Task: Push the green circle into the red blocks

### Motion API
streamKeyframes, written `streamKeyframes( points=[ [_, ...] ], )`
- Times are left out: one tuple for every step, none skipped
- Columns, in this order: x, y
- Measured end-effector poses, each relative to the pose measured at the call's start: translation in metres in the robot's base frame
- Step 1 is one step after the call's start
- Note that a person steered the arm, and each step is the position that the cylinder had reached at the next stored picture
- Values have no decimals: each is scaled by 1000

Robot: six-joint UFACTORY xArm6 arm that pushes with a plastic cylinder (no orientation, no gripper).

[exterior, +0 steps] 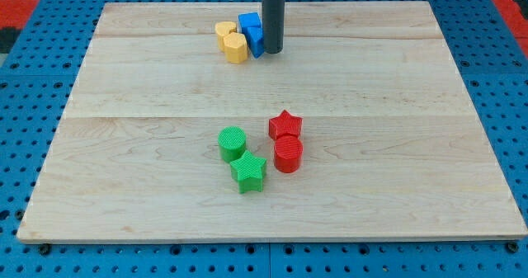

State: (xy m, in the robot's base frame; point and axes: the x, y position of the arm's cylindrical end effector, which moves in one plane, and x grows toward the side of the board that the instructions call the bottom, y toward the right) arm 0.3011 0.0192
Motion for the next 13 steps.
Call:
streamKeyframes(
  points=[
    [-7,16],
    [-14,23],
    [-14,25],
    [-14,25],
    [-14,25],
    [-15,25],
    [13,28],
    [107,65],
    [169,91],
    [169,91],
    [117,91],
    [111,91],
    [122,31]
  ],
)
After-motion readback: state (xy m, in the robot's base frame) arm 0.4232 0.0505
